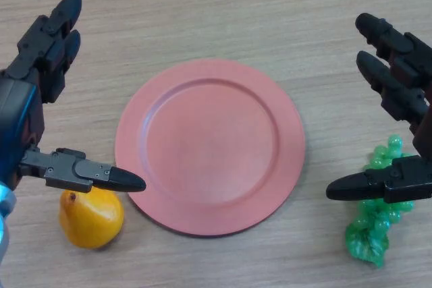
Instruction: Pick up the green grapes and place it on the plate
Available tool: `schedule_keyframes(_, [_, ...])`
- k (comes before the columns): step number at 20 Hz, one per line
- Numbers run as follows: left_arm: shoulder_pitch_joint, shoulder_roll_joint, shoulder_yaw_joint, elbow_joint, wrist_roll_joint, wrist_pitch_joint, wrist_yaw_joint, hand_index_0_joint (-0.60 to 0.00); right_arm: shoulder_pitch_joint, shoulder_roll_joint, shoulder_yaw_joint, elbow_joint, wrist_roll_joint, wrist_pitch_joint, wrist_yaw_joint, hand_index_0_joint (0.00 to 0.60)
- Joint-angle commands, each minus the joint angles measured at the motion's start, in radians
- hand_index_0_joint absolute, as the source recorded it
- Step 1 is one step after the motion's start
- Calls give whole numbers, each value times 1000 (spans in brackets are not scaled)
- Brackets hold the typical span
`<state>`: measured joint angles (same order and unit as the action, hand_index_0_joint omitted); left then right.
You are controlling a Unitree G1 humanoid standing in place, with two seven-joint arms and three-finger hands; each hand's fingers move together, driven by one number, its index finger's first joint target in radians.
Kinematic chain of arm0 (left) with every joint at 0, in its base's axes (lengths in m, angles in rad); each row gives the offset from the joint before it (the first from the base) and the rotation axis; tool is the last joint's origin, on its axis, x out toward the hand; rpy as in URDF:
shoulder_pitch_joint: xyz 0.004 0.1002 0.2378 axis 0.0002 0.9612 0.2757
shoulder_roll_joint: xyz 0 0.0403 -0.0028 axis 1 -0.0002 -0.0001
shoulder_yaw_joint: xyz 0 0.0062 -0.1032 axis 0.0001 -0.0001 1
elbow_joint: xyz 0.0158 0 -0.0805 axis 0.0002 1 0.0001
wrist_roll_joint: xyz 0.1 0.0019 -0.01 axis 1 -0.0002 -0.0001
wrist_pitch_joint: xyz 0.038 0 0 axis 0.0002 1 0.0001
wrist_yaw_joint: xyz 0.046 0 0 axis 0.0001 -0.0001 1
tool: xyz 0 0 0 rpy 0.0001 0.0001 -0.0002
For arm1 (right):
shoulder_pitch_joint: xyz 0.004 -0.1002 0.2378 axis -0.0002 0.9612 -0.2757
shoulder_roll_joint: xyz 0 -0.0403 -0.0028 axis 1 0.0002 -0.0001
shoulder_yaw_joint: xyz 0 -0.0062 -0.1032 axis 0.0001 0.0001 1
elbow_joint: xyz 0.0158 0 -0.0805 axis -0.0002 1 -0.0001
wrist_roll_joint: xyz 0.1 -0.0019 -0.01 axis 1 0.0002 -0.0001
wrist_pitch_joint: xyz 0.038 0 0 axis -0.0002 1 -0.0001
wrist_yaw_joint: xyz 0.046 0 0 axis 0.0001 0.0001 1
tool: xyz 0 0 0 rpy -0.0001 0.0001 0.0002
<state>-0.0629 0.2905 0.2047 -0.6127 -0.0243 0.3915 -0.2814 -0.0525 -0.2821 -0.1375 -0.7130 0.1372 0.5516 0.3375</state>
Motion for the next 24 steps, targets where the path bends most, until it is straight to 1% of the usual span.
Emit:
schedule_keyframes(1, [-22,38,49,-54,-20,-132,18,0,-28,-35,-60,-38,-41,-183,18,0])
schedule_keyframes(4, [-25,42,54,-54,-32,-110,22,0,-13,-34,-51,-25,-59,-207,48,0])
schedule_keyframes(6, [-22,39,49,-59,-25,-117,23,0,-13,-41,-58,-8,-64,-228,94,0])
schedule_keyframes(8, [-19,41,54,-71,-27,-112,16,0,-17,-53,-78,41,-68,-294,146,0])
schedule_keyframes(10, [-14,40,58,-78,-27,-102,6,0,-11,-70,-97,102,-73,-374,219,0])
schedule_keyframes(11, [-9,38,57,-85,-23,-103,5,0,-7,-83,-108,163,-105,-474,270,0])
schedule_keyframes(12, [-7,36,57,-88,-23,-105,5,0,-13,-92,-117,201,-118,-523,293,0])
schedule_keyframes(13, [0,31,55,-90,-21,-117,6,0,-28,-103,-126,276,-141,-632,314,0])
schedule_keyframes(14, [3,30,51,-90,-15,-124,5,0,-30,-116,-129,321,-161,-695,340,0])
schedule_keyframes(15, [9,29,52,-93,-14,-122,-4,0,-34,-140,-136,387,-191,-773,395,0])
schedule_keyframes(16, [12,29,56,-97,-18,-114,-11,0,-40,-151,-141,404,-184,-777,430,0])
schedule_keyframes(17, [12,31,64,-109,-27,-88,-21,0,-60,-165,-139,457,-201,-829,461,0])
schedule_keyframes(18, [15,32,67,-116,-30,-75,-25,0,-67,-182,-136,520,-249,-932,482,0])
schedule_keyframes(19, [16,33,71,-128,-32,-50,-31,0,-81,-201,-135,581,-276,-998,513,0])
schedule_keyframes(20, [16,33,73,-131,-32,-44,-33,0,-96,-212,-133,617,-303,-1041,514,0])
schedule_keyframes(21, [18,33,76,-132,-32,-39,-38,0,-128,-232,-125,711,-373,-1169,489,0])
schedule_keyframes(22, [20,33,77,-133,-31,-39,-39,0,-137,-246,-121,751,-403,-1214,484,0])
schedule_keyframes(23, [20,32,77,-135,-28,-36,-39,0,-160,-260,-113,815,-467,-1278,452,0])
schedule_keyframes(24, [20,31,77,-135,-28,-36,-38,0,-169,-270,-107,853,-499,-1314,438,0])
